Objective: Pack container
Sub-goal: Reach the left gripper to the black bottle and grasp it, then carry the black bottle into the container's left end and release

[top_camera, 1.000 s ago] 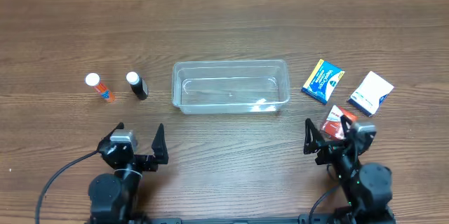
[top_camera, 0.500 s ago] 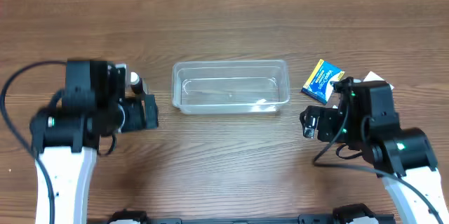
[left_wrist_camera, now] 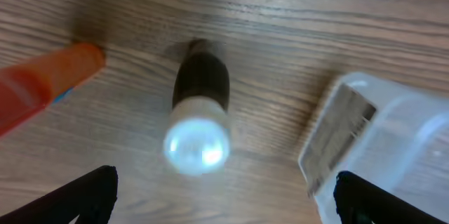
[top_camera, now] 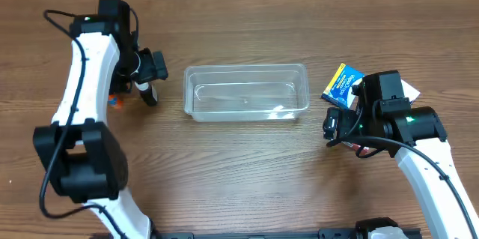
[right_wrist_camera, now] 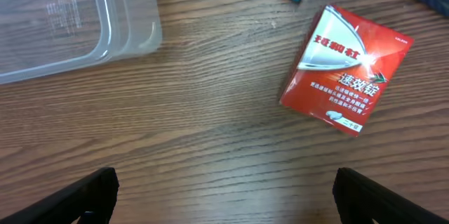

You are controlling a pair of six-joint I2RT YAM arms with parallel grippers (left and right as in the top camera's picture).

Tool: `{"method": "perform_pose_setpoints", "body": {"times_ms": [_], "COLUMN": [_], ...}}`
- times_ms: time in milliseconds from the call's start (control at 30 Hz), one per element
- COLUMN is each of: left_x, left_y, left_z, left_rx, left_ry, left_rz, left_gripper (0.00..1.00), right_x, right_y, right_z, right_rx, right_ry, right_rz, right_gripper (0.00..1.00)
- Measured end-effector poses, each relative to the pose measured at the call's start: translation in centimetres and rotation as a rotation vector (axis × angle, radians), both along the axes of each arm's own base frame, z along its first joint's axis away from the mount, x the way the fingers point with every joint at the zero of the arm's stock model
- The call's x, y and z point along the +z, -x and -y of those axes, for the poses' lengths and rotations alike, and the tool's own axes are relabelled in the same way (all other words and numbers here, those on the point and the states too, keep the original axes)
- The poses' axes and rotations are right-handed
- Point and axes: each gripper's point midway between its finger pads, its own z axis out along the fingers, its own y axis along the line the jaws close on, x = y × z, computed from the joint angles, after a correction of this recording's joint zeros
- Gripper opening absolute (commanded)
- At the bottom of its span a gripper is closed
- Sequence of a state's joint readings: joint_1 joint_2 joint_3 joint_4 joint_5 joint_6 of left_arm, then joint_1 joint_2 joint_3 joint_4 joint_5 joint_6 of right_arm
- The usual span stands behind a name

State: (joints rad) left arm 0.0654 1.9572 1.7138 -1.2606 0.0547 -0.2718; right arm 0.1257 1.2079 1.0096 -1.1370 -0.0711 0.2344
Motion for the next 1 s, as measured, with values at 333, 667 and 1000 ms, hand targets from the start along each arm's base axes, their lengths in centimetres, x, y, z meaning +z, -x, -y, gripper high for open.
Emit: {"method": "perform_pose_setpoints", "body": {"times_ms": [333,667,1000], "left_x": [-3.9,-0.2,11.1], "left_y": [-0.1,0.9,3.4], "left_z": [-0.2,0.1,14.4], "left_rx": [0.037,0.026,-0.360], "left_ry": [-0.004,-0.029,-0.044], "left_rz": [-0.097,-0.143,0.163], "left_gripper": [0.25,0.09,0.08], "right_x": [0.0,0.0,0.0], "right_y": [0.0,0.0,0.1], "right_z": [0.0,0.0,0.0], "right_rx": [0.000,0.000,0.000], "right_ry": [0.000,0.001,0.001], "right_rz": [-0.001,-0.002,-0.002], "right_gripper": [1.00,1.00,1.00]}}
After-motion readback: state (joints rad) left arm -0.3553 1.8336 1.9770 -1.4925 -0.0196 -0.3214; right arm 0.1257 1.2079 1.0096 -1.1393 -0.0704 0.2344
